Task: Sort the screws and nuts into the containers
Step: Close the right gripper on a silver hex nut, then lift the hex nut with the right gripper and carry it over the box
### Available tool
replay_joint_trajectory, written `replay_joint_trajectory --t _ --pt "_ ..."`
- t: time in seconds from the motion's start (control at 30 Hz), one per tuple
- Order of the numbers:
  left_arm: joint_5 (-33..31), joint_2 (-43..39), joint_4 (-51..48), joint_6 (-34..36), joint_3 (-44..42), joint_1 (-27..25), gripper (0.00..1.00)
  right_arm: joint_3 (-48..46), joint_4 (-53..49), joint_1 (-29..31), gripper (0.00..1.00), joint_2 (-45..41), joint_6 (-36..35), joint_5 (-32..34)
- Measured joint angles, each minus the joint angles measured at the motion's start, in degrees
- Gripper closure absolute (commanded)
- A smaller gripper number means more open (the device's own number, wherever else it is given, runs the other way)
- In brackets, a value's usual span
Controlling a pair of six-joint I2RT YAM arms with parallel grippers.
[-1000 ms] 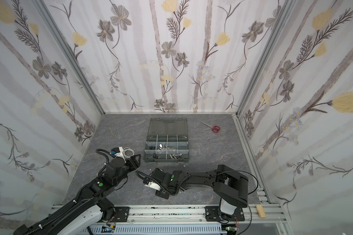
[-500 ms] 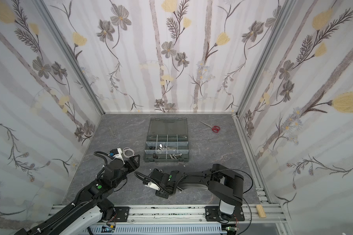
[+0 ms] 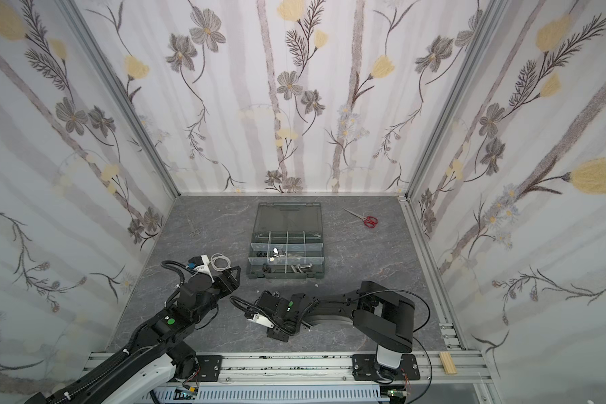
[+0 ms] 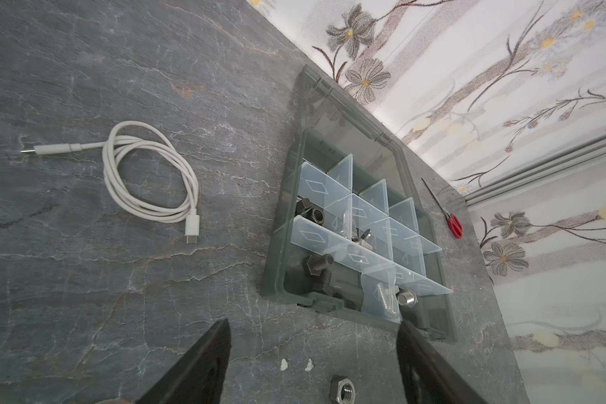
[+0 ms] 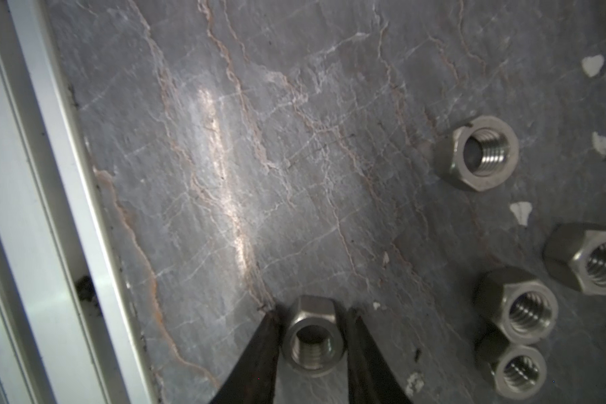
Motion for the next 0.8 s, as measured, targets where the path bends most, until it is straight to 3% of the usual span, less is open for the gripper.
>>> replay_joint_trajectory --t 0.57,0.8 --pt "0.0 -0.3 0.0 0.0 -0.3 0.0 0.22 0.8 0.1 -0.2 0.80 0.5 0.1 0.6" --pt "0.0 -0.7 0.0 0.0 -0.5 0.0 0.22 0.4 0.1 -4.2 0.80 -3.1 0.1 1.7"
